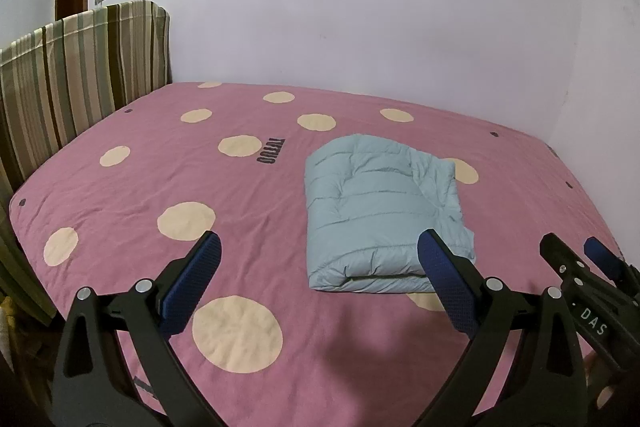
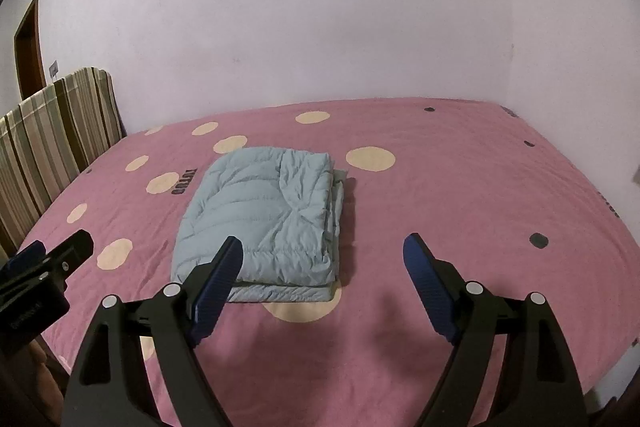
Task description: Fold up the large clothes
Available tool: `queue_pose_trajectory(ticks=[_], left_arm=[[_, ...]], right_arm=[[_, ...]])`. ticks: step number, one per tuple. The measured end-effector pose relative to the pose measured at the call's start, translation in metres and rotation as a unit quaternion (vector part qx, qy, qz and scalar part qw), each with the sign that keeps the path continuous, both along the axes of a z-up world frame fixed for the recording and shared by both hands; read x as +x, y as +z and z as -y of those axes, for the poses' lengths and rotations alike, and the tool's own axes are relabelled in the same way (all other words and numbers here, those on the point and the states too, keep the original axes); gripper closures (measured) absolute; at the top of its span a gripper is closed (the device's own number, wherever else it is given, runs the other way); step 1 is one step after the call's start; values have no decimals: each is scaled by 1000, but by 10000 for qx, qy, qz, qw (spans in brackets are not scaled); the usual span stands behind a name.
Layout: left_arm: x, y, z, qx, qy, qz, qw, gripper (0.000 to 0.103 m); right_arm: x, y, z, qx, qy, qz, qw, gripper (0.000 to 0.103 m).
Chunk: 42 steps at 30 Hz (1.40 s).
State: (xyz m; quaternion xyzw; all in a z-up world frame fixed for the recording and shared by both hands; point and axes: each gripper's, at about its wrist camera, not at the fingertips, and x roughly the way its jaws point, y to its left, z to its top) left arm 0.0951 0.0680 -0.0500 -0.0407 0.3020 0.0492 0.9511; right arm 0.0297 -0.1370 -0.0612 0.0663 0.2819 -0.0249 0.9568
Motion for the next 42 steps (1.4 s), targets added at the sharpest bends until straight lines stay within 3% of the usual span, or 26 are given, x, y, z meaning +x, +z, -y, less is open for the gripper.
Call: queue_pose_trajectory(ticks=[42], left_arm=[[-2,5,4,-35,-96,40,9999,4]], right_arm=[[-2,3,-3,-71,0,78,9999,21]])
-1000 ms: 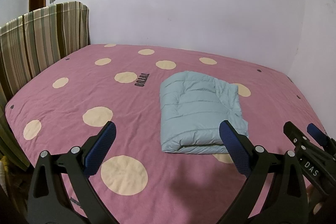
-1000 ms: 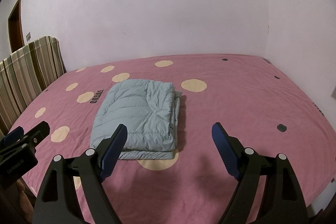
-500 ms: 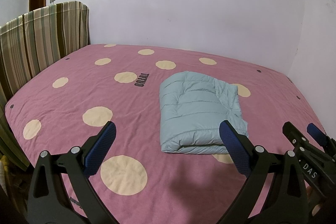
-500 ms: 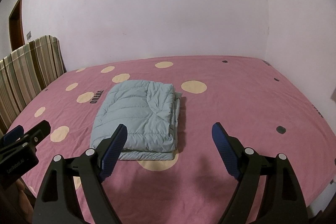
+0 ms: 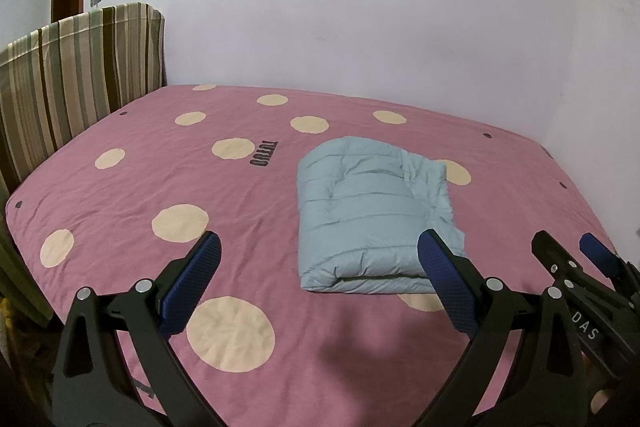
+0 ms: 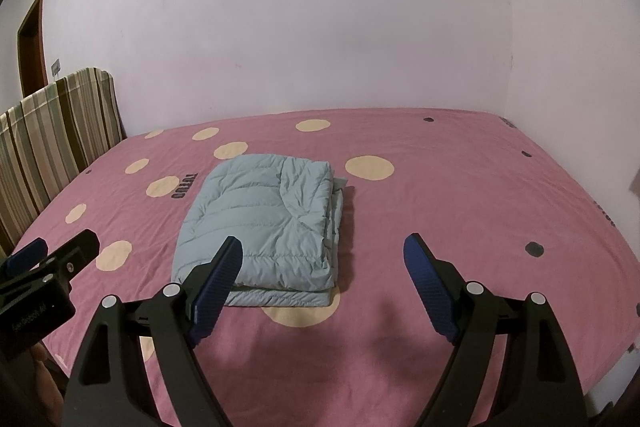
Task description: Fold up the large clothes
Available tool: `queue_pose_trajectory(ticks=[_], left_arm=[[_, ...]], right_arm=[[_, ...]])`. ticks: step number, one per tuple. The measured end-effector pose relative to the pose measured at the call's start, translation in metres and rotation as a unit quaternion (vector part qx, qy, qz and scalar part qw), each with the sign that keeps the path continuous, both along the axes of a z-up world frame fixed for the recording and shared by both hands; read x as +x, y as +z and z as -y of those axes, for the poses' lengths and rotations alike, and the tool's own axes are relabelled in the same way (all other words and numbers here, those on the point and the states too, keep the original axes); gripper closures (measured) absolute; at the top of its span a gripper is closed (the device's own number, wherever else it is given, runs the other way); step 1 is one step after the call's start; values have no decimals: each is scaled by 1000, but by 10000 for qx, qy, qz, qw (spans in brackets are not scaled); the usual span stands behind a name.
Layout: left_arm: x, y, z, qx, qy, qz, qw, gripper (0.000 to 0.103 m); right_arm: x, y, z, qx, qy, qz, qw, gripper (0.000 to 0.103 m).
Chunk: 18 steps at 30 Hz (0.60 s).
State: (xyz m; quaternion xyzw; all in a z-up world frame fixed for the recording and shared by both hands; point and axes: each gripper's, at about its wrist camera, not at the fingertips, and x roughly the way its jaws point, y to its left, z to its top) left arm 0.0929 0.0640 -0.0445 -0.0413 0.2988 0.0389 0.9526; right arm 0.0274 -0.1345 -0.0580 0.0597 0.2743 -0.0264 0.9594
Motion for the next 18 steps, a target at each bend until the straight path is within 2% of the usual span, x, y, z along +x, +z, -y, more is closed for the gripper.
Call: queue_pose_trajectory(ticks=[18], left_arm=[[3,1,1,-11,-59,72,10000,4]], right_arm=[[1,3,2,-3,12,11,10000,21]])
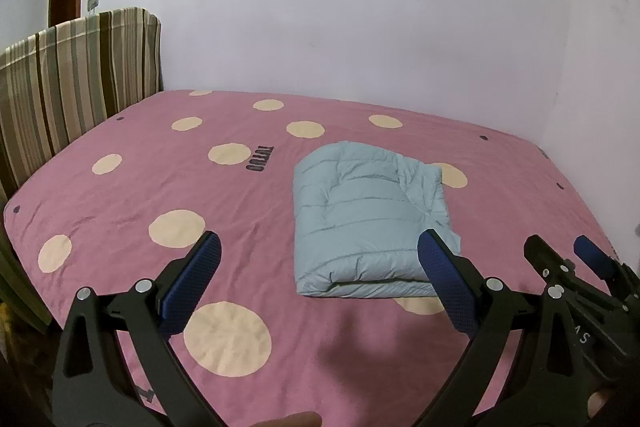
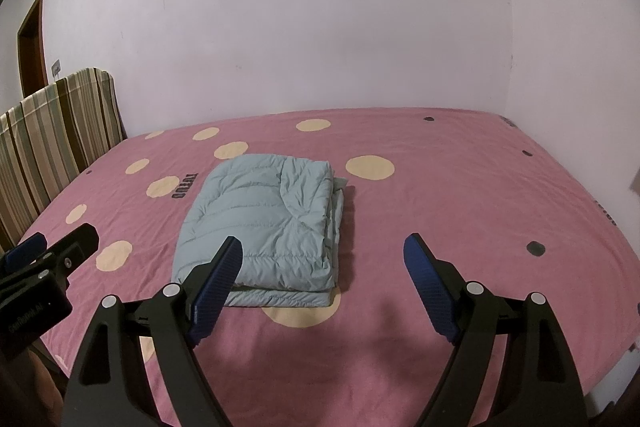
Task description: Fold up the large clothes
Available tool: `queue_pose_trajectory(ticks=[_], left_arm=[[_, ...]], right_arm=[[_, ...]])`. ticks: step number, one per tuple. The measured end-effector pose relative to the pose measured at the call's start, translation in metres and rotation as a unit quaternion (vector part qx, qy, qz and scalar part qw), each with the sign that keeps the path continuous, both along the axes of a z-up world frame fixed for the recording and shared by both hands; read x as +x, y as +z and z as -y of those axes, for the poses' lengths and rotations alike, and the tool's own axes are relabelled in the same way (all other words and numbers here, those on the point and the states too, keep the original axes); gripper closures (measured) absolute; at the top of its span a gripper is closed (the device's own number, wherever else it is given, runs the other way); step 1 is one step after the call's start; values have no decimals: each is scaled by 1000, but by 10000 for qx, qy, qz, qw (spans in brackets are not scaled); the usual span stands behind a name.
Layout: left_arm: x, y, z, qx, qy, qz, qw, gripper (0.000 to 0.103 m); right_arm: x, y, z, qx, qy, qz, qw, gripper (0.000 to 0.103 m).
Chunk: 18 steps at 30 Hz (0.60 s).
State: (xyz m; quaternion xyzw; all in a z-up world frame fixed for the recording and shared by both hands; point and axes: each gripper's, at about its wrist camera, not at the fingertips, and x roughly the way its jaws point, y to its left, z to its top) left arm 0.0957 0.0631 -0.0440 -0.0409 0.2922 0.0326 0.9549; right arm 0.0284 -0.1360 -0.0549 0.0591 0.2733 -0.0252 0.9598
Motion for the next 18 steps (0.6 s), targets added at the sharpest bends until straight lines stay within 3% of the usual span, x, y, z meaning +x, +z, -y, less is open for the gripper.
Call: queue_pose_trajectory(ticks=[18], left_arm=[[5,-7,-2,-7,-26,-23,10000,4]], right_arm=[[13,-13,0,-30,20,-128,9999,21]])
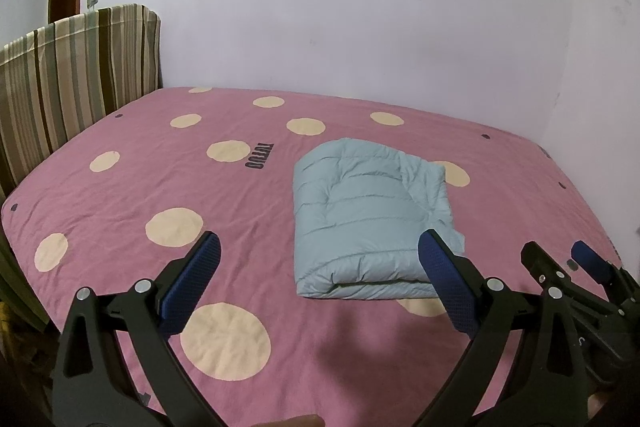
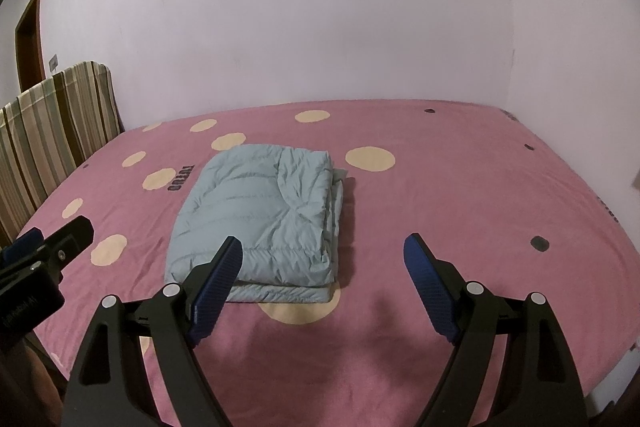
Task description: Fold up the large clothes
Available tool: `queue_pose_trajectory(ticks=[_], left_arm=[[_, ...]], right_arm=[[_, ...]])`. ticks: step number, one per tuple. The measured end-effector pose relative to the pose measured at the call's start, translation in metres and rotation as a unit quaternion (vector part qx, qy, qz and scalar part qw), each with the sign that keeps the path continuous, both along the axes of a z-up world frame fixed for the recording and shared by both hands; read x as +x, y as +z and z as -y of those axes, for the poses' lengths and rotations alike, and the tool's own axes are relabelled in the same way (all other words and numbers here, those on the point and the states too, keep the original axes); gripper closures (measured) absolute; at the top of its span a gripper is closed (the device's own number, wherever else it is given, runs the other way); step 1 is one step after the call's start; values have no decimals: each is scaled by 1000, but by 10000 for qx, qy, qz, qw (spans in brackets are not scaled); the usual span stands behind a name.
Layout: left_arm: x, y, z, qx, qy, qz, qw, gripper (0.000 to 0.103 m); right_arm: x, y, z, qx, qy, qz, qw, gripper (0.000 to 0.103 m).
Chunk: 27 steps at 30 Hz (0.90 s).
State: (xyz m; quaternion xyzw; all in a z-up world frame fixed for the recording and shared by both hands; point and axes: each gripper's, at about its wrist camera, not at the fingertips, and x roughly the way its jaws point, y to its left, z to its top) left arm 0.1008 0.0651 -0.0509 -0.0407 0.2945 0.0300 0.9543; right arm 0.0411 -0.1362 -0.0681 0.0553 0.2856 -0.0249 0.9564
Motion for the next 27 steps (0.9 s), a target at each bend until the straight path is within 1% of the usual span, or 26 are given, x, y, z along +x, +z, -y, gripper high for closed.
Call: queue_pose_trajectory(ticks=[12,15,20,24,27], left_arm=[[9,-9,1,15,-38,-36,10000,2],[14,-12,1,-62,-131,-53,9999,2],[32,-21,-4,-146,-109,-197,9996,2],[54,-34,-19,-114,128,-367,9992,2],[85,-53,-52,-218,505,-598,9967,2]], right_arm=[[10,-12,-3,-28,23,-129,9999,21],[14,-16,-3,-37,25,-177,9998,21],[23,-26,0,-8,12,-276,9996,21],[37,-37,13,0,-106,-387,9992,21],[51,-46,36,-4,-329,-477,9983,21]])
